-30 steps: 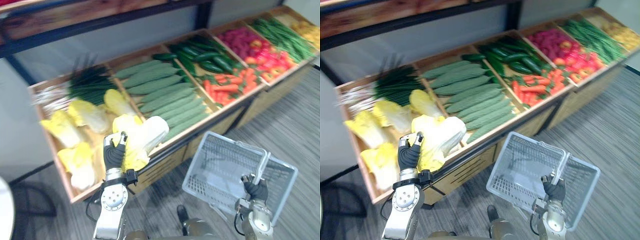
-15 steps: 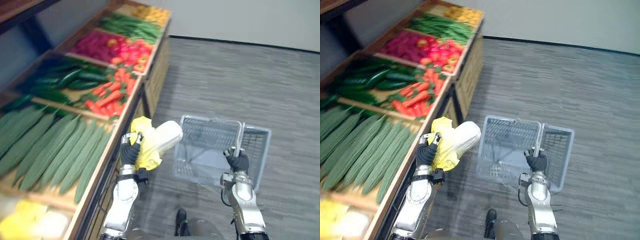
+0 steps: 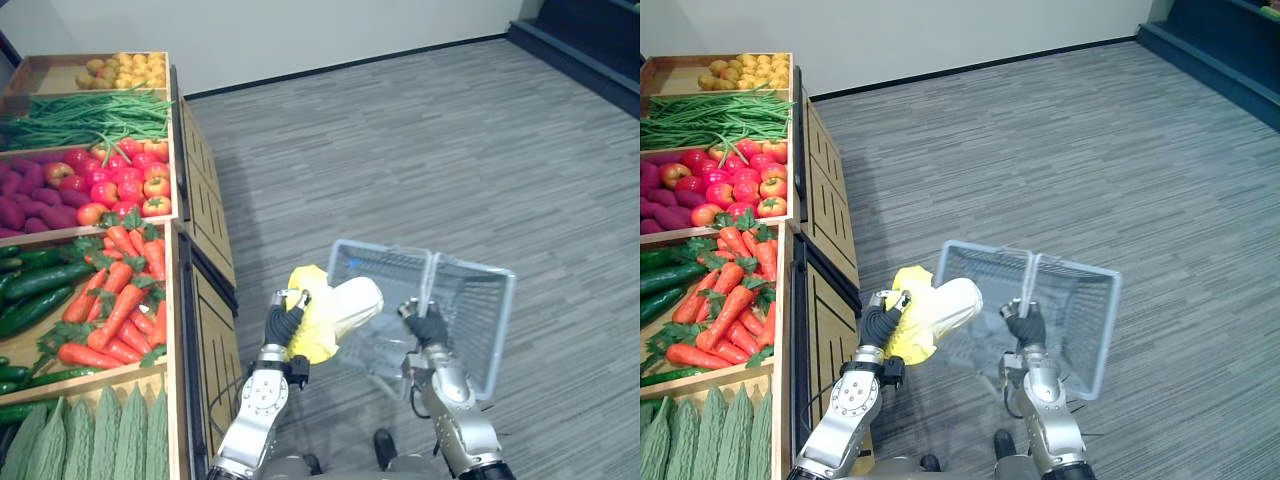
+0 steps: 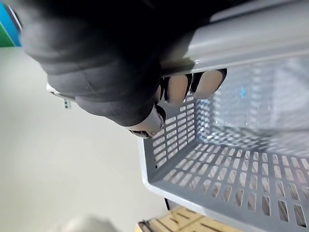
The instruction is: Pick vegetable in the basket
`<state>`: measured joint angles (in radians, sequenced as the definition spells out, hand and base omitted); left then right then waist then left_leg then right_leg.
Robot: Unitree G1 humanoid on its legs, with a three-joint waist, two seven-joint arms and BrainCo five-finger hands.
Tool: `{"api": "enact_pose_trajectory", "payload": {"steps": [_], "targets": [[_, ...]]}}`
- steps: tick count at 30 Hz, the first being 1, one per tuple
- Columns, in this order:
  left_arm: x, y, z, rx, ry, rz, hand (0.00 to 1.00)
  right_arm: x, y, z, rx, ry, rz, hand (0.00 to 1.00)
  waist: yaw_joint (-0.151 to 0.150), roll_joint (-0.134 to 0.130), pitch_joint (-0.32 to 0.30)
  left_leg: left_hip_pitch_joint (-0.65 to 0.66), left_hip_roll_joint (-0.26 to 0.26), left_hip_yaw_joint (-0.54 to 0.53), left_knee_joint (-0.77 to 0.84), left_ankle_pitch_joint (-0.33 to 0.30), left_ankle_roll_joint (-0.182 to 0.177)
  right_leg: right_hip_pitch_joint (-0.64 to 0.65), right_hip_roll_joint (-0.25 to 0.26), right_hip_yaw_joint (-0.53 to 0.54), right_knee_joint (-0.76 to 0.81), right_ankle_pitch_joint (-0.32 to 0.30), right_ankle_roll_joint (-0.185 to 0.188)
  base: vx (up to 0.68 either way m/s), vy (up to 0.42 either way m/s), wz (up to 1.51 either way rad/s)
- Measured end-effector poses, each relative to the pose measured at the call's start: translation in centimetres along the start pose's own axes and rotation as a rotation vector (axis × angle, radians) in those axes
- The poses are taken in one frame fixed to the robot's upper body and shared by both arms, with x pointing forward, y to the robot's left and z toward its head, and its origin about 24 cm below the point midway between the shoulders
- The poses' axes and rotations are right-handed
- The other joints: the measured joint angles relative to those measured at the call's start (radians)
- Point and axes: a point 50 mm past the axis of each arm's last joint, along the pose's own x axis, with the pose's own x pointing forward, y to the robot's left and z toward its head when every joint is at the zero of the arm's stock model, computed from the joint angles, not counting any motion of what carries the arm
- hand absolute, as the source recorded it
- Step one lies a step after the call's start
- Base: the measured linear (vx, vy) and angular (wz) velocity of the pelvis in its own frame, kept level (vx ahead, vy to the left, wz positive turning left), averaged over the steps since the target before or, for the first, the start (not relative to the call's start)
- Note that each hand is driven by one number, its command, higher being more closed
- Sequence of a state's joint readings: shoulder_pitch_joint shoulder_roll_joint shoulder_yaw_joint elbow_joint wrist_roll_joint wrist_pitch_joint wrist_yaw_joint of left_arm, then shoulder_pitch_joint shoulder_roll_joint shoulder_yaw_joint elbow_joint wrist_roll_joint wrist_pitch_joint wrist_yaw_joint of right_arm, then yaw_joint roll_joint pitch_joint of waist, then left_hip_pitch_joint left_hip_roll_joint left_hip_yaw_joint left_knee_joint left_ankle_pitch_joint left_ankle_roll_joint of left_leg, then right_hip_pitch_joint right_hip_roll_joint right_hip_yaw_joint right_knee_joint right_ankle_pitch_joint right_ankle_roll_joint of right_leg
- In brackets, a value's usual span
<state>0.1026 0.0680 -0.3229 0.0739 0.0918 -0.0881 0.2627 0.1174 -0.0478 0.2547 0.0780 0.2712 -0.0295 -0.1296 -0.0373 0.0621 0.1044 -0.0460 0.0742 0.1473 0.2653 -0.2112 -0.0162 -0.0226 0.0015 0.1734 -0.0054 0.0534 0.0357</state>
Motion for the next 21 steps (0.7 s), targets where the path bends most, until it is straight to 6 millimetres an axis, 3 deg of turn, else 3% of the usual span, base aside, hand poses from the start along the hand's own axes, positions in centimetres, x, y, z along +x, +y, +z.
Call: {"api": "enact_pose_trajectory", "payload": {"steps": [6, 7, 13, 21], "targets": [[0.6, 0.2, -2.3, 0.233, 0.075, -0.058, 1.00, -0.3, 1.5, -0.6, 0.092, 0.038, 0.081, 1.00, -0.002, -0.012, -0.009, 0.009, -0.014, -0.010, -0.044, 0.011, 0.006, 0.001, -0.010, -0.007, -0.019, 0.000, 0.000, -0.03, 0.005, 0.00], [0.5, 0.1, -3.0, 0.273, 0.098, -0.076, 0.00, -0.4, 1.6, -0.7, 0.108, 0.045, 0.086, 1.00, -0.003, -0.020, -0.013, 0.009, -0.016, -0.014, -0.054, 0.017, 0.007, 0.000, -0.012, -0.010, -0.022, 0.000, 0.000, -0.03, 0.005, 0.10], [0.1, -0.8, -4.8, 0.424, 0.165, -0.151, 0.00, -1.1, 2.2, -0.5, 0.147, 0.047, 0.134, 1.00, -0.007, -0.043, -0.027, 0.007, -0.026, -0.048, -0.078, 0.039, 0.005, 0.002, -0.020, -0.038, -0.024, 0.000, 0.000, -0.01, 0.011, 0.16], [0.1, -0.5, -5.8, 0.469, 0.214, -0.159, 0.00, -1.5, 2.7, -0.8, 0.206, 0.069, 0.165, 1.00, -0.005, -0.055, -0.035, 0.007, -0.033, -0.093, -0.095, 0.063, 0.005, 0.016, -0.025, -0.083, -0.024, 0.000, 0.000, 0.00, 0.007, 0.17]]}}
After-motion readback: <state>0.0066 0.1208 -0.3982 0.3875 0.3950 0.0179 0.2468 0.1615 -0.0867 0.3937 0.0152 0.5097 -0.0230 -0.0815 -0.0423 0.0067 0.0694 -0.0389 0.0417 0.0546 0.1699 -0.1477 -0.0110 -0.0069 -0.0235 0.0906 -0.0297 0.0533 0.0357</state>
